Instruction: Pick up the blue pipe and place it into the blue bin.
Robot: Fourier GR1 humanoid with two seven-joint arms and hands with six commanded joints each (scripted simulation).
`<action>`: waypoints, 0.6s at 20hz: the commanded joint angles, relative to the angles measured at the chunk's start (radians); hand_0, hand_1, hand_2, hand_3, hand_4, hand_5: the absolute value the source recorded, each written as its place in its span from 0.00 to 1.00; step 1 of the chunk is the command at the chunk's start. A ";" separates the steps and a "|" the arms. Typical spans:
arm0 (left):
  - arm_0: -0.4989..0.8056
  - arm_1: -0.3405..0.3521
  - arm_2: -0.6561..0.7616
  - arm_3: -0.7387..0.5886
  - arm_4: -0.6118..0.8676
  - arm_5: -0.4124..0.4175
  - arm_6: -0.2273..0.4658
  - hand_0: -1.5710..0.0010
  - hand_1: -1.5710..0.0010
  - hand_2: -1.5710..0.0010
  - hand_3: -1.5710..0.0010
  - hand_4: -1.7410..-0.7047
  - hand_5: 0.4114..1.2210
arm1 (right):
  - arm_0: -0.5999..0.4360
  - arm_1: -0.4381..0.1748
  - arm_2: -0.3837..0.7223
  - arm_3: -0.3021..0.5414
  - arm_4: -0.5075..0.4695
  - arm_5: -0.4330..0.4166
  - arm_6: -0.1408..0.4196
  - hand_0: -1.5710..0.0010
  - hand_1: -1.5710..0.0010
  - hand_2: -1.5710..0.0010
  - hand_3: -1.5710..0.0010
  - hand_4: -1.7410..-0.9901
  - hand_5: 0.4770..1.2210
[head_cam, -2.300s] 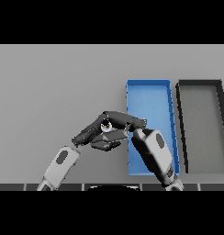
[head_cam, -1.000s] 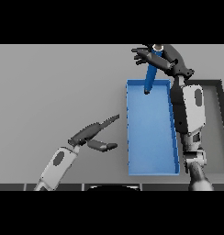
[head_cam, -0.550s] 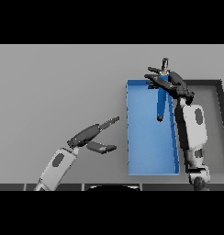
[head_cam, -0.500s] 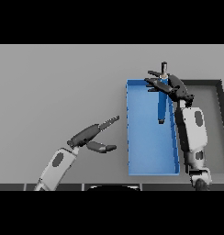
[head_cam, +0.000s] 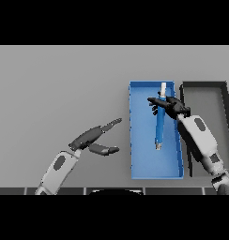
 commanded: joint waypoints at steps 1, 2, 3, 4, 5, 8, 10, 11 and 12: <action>0.004 -0.004 -0.006 -0.001 -0.007 0.004 -0.005 1.00 1.00 1.00 1.00 0.88 0.08 | -0.027 -0.026 0.046 0.007 -0.057 -0.004 0.000 0.62 0.64 0.65 0.79 0.58 0.95; 0.006 -0.011 -0.011 0.002 -0.011 0.007 -0.003 1.00 1.00 1.00 1.00 0.88 0.08 | -0.034 -0.052 0.086 -0.022 -0.069 0.020 0.000 0.69 0.71 0.72 0.83 0.63 0.89; -0.006 -0.012 -0.006 0.006 -0.011 0.009 -0.003 1.00 1.00 1.00 1.00 0.88 0.08 | -0.031 -0.070 0.109 -0.060 -0.046 0.052 -0.001 0.76 0.77 0.78 0.87 0.67 0.82; 0.004 -0.003 -0.003 0.002 -0.004 0.003 -0.014 1.00 1.00 1.00 1.00 0.88 0.08 | -0.038 -0.085 0.141 -0.090 -0.006 0.067 -0.004 0.80 0.82 0.82 0.89 0.70 0.76; 0.013 -0.005 -0.014 -0.007 -0.006 0.001 -0.013 1.00 1.00 1.00 1.00 0.88 0.08 | -0.042 -0.109 0.160 -0.112 0.013 0.076 0.000 0.84 0.85 0.86 0.91 0.72 0.71; 0.016 -0.002 -0.013 -0.010 -0.007 0.000 -0.021 1.00 1.00 1.00 1.00 0.88 0.08 | -0.051 -0.119 0.194 -0.129 0.037 0.083 -0.004 0.90 0.92 0.93 0.96 0.73 0.58; 0.007 -0.011 -0.015 -0.009 -0.009 0.006 -0.001 1.00 1.00 1.00 1.00 0.88 0.07 | -0.052 -0.128 0.200 -0.130 0.043 0.080 0.000 0.94 0.95 0.95 0.97 0.74 0.52; 0.007 -0.005 -0.009 -0.009 -0.011 0.009 -0.001 1.00 1.00 1.00 1.00 0.88 0.07 | -0.048 -0.120 0.202 -0.122 0.047 0.070 -0.004 0.95 0.96 0.96 0.98 0.73 0.48; 0.010 -0.002 -0.010 -0.020 -0.007 0.007 0.003 1.00 1.00 1.00 1.00 0.88 0.07 | -0.043 -0.113 0.204 -0.118 0.054 0.062 -0.016 0.96 0.97 0.97 0.98 0.74 0.46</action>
